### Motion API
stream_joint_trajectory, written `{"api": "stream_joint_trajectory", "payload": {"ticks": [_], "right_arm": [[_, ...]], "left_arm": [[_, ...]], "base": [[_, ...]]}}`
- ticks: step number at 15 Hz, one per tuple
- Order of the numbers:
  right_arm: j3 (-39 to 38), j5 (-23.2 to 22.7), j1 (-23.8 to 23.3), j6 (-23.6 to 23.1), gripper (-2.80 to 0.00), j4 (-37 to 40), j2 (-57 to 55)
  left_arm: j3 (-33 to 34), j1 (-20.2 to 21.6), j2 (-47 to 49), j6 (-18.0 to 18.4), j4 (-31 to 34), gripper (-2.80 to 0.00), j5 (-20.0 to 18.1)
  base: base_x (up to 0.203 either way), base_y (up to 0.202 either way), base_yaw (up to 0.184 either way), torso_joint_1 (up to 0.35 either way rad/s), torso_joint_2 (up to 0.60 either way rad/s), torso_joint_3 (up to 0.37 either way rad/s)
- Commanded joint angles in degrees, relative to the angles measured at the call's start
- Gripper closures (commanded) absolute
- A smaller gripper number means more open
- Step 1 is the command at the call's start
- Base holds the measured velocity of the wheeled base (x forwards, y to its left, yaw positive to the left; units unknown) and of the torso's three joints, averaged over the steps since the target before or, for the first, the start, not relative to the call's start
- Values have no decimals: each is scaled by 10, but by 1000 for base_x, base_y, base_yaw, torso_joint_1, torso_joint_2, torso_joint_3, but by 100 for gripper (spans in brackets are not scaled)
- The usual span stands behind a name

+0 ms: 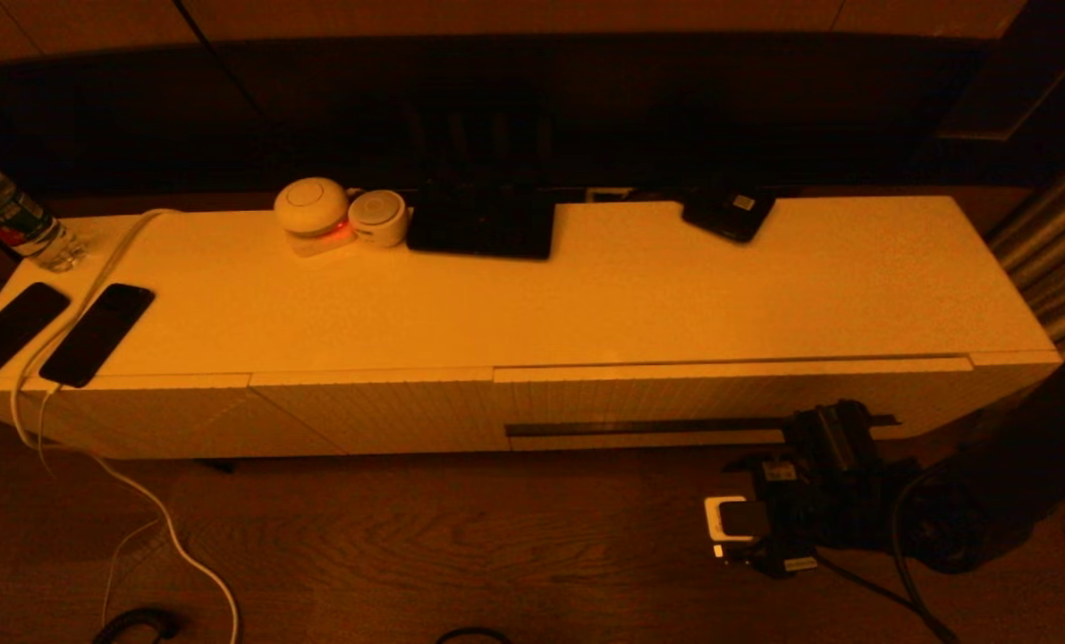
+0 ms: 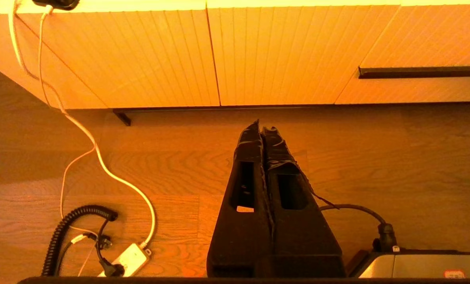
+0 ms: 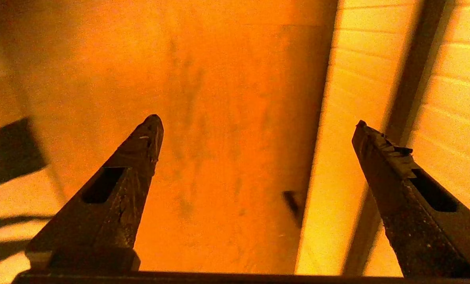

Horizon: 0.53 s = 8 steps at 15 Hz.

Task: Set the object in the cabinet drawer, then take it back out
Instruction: Open the drawer

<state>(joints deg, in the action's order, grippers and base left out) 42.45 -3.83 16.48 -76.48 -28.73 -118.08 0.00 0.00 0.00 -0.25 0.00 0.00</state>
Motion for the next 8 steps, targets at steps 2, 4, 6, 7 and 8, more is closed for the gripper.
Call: {"api": "stream_joint_trajectory", "payload": {"ticks": [2,4,6,7,8], "right_arm": [[8,0,-3,-9,-280,-15,-25],[20,0,-6,-9,-280,-18,-33],[34,0,-13,-9,-280,-18,-37],[36,0,-15,-9,-280,-18,-37],[41,0,-17,-9,-280,-18,-39]], "left_arm": [[0,0,0,0,0,0,0],[0,0,0,0,0,0,0],[0,0,0,0,0,0,0],[0,0,0,0,0,0,0],[0,0,0,0,0,0,0]], "base": [[0,0,0,0,0,0],[0,0,0,0,0,0],[0,0,0,0,0,0],[0,0,0,0,0,0],[0,0,0,0,0,0]]}}
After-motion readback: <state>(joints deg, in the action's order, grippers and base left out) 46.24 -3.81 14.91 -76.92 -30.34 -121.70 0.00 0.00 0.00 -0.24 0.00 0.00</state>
